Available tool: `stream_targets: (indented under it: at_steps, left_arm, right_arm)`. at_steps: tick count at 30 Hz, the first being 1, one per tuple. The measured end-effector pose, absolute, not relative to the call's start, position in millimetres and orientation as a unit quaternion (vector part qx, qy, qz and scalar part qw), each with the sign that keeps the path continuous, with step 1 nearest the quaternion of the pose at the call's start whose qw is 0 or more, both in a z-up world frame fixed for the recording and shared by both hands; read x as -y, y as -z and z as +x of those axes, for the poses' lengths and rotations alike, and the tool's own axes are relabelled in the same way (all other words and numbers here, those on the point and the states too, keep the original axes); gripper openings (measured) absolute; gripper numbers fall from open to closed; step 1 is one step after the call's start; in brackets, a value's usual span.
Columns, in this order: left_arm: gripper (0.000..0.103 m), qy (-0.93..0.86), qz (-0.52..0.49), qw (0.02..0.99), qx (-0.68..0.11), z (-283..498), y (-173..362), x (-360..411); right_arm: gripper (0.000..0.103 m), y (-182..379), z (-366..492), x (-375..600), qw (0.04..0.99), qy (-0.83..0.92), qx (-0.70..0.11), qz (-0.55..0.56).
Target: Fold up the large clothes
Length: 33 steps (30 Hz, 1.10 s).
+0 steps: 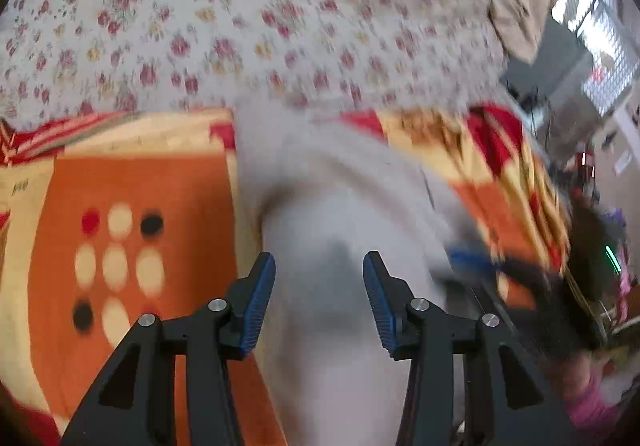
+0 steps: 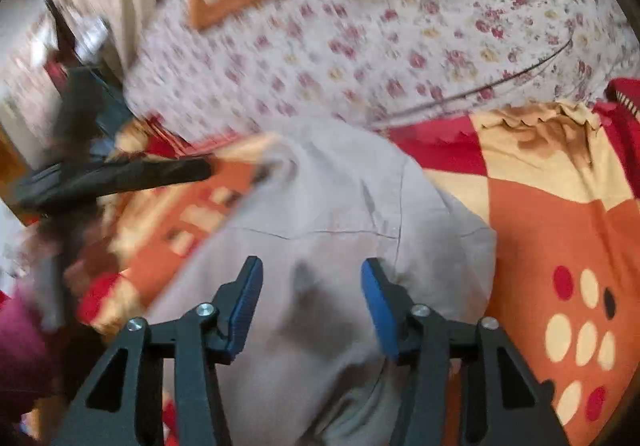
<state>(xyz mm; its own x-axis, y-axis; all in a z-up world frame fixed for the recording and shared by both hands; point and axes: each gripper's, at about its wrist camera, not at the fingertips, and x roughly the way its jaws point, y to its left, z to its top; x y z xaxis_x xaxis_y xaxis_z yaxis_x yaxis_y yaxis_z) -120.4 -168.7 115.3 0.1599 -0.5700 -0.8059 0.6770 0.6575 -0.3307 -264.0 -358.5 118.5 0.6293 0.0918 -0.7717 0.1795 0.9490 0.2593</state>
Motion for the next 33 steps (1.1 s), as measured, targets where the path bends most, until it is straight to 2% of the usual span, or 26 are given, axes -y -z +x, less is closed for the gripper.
stream_targets:
  at_steps: [1,2,5,9,15,22,26,29,33]
  left_arm:
    - [0.041,0.403,0.067,0.759,-0.507,-134,-105,166]
    - [0.041,0.396,0.076,0.760,-0.510,-141,-98,165]
    - [0.042,0.365,0.087,0.774,-0.510,-155,-78,159]
    - [0.043,0.357,0.071,0.784,-0.504,-158,-80,152]
    - [0.043,0.346,0.086,0.796,-0.489,-168,-83,153]
    - [0.045,0.341,0.085,0.800,-0.487,-179,-80,151]
    - [0.045,0.334,0.092,0.806,-0.480,-184,-81,151]
    - [0.045,0.331,0.087,0.807,-0.481,-185,-80,150]
    - [0.047,0.329,0.075,0.806,-0.487,-186,-79,147]
  right_arm:
    - [0.040,-107,-256,360,0.882,0.057,-0.448,0.132]
    - [0.031,-90,-247,366,0.869,0.093,-0.473,0.113]
    - [0.030,-78,-242,383,0.863,0.104,-0.469,0.156]
    - [0.030,-109,-267,370,0.874,0.107,-0.454,0.139]
    - [0.035,-136,-310,331,0.883,0.072,-0.452,0.110]
    - [0.036,-92,-325,323,0.859,0.093,-0.499,0.074]
    - [0.036,-106,-334,327,0.862,0.099,-0.488,0.094]
    - [0.041,-115,-343,328,0.864,0.096,-0.481,0.118]
    - [0.056,-114,-351,331,0.863,0.092,-0.472,0.151]
